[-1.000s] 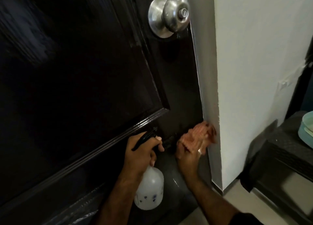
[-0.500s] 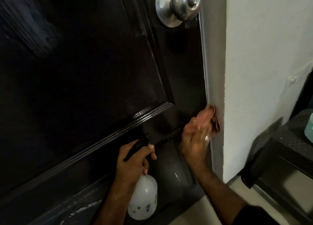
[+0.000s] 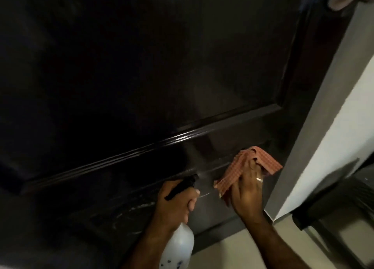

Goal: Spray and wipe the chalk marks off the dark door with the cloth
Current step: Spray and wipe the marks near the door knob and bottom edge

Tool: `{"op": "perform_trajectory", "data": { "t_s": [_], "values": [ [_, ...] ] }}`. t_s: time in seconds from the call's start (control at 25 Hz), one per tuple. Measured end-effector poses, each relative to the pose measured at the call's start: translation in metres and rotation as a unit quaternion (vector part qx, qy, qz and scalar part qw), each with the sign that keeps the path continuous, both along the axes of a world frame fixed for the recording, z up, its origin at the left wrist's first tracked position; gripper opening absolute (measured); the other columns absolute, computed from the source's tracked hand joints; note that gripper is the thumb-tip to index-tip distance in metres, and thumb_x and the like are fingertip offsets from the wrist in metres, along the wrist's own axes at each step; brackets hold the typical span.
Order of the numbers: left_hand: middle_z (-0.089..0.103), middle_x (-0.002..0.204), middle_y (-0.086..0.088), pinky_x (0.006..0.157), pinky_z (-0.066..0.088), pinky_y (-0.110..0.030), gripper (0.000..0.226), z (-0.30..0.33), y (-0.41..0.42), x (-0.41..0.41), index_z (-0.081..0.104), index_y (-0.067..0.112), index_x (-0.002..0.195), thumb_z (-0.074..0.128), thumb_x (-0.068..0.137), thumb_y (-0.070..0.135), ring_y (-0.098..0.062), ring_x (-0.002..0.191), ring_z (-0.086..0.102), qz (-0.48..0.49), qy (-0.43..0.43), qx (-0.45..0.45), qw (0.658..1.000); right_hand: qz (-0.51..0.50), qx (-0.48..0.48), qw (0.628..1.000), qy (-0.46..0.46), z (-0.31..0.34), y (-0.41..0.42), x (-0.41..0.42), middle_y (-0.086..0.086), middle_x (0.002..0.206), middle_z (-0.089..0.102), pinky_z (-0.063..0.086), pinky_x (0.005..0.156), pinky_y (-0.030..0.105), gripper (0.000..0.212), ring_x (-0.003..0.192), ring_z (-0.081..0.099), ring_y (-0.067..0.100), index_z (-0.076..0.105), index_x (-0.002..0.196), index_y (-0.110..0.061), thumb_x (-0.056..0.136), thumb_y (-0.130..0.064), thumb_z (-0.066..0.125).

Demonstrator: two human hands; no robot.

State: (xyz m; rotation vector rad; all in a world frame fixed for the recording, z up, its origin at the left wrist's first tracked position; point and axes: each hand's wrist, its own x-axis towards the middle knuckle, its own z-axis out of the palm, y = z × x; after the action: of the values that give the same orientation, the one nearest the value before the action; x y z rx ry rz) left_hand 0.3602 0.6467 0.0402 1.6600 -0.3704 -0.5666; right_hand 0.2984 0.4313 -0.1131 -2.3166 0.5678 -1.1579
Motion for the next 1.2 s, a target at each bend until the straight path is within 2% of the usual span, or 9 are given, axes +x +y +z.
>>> {"op": "perform_trajectory", "data": {
  "t_s": [0.08, 0.16, 0.24, 0.4, 0.48, 0.68, 0.96, 1.12, 1.2],
  "values": [
    [0.054, 0.061, -0.025, 0.046, 0.030, -0.028, 0.039, -0.003, 0.016, 0.006, 0.056, -0.009, 0.064, 0.069, 0.077, 0.026, -0.021, 0.038, 0.038, -0.030, -0.010, -0.014, 0.999, -0.025, -0.008, 1.000, 0.001, 0.015, -0.027, -0.010, 0.024, 0.155, 0.049, 0.032, 0.124, 0.057, 0.064, 0.142, 0.046, 0.046, 0.044, 0.155, 0.002, 0.103, -0.035, 0.049],
    [0.065, 0.071, -0.031, 0.045, 0.031, -0.027, 0.037, -0.005, 0.024, 0.008, 0.064, -0.005, 0.067, 0.068, 0.082, 0.029, -0.022, 0.038, 0.040, -0.050, -0.025, -0.027, 0.998, -0.092, 0.144, 0.985, -0.039, 0.039, -0.033, -0.012, 0.020, 0.159, 0.045, 0.029, 0.127, 0.054, 0.073, 0.145, 0.044, 0.043, 0.038, 0.161, -0.009, 0.101, -0.050, 0.047],
    [0.069, 0.074, -0.028, 0.044, 0.031, -0.027, 0.036, -0.005, 0.021, 0.008, 0.067, -0.003, 0.068, 0.067, 0.083, 0.030, -0.022, 0.037, 0.041, -0.060, -0.033, -0.037, 0.997, -0.095, 0.226, 0.969, -0.007, 0.050, -0.002, 0.004, 0.033, 0.148, 0.052, 0.033, 0.122, 0.063, 0.064, 0.139, 0.047, 0.054, 0.050, 0.149, 0.007, 0.103, -0.037, 0.051],
    [0.069, 0.070, -0.024, 0.045, 0.036, -0.027, 0.033, -0.007, -0.008, 0.001, 0.069, -0.003, 0.072, 0.073, 0.077, 0.030, -0.015, 0.038, 0.046, -0.021, -0.022, -0.044, 0.999, 0.127, -0.153, 0.977, 0.076, 0.005, 0.033, -0.005, 0.015, 0.145, 0.060, 0.034, 0.118, 0.066, 0.043, 0.137, 0.054, 0.043, 0.064, 0.139, -0.006, 0.107, -0.033, 0.054],
    [0.067, 0.071, -0.028, 0.045, 0.036, -0.026, 0.037, -0.004, -0.025, -0.002, 0.069, -0.005, 0.074, 0.075, 0.076, 0.031, -0.018, 0.040, 0.046, -0.003, -0.011, -0.030, 0.999, 0.106, -0.264, 0.957, 0.049, -0.002, -0.027, -0.012, 0.010, 0.143, 0.066, 0.038, 0.115, 0.066, 0.043, 0.131, 0.061, 0.035, 0.064, 0.142, -0.013, 0.105, -0.034, 0.061],
    [0.054, 0.060, -0.022, 0.044, 0.035, -0.022, 0.041, -0.009, -0.088, -0.022, 0.060, -0.009, 0.067, 0.072, 0.076, 0.029, -0.016, 0.041, 0.043, -0.016, -0.012, 0.029, 0.999, -0.003, -0.012, 0.999, 0.041, -0.027, -0.094, -0.034, 0.025, 0.137, 0.062, 0.041, 0.109, 0.073, 0.053, 0.127, 0.056, 0.052, 0.056, 0.141, -0.006, 0.107, -0.045, 0.045],
    [0.073, 0.084, -0.024, 0.044, 0.038, -0.022, 0.053, -0.039, -0.115, -0.026, 0.069, -0.004, 0.097, 0.079, 0.072, 0.042, -0.009, 0.042, 0.047, 0.059, 0.018, -0.013, 0.998, -0.019, 0.106, 0.994, 0.031, -0.018, -0.075, -0.006, 0.036, 0.127, 0.062, 0.045, 0.105, 0.073, 0.073, 0.122, 0.057, 0.058, 0.060, 0.130, 0.010, 0.110, -0.057, 0.037],
    [0.071, 0.082, -0.030, 0.041, 0.032, -0.024, 0.026, -0.050, -0.053, -0.010, 0.069, -0.006, 0.089, 0.078, 0.089, 0.019, -0.017, 0.039, 0.041, 0.108, 0.010, -0.044, 0.993, 0.075, -0.151, 0.986, -0.007, -0.001, -0.058, -0.011, 0.028, 0.126, 0.069, 0.050, 0.103, 0.058, 0.042, 0.114, 0.065, 0.046, 0.057, 0.138, -0.005, 0.110, -0.036, 0.051],
    [0.072, 0.083, -0.027, 0.043, 0.032, -0.027, 0.024, -0.057, -0.015, -0.002, 0.070, -0.006, 0.087, 0.073, 0.094, 0.017, -0.020, 0.040, 0.041, 0.133, -0.005, -0.047, 0.990, 0.053, -0.176, 0.983, -0.027, 0.007, -0.080, -0.019, 0.027, 0.124, 0.069, 0.048, 0.107, 0.054, 0.034, 0.111, 0.067, 0.047, 0.056, 0.136, -0.010, 0.112, -0.034, 0.050]
  ]
}}
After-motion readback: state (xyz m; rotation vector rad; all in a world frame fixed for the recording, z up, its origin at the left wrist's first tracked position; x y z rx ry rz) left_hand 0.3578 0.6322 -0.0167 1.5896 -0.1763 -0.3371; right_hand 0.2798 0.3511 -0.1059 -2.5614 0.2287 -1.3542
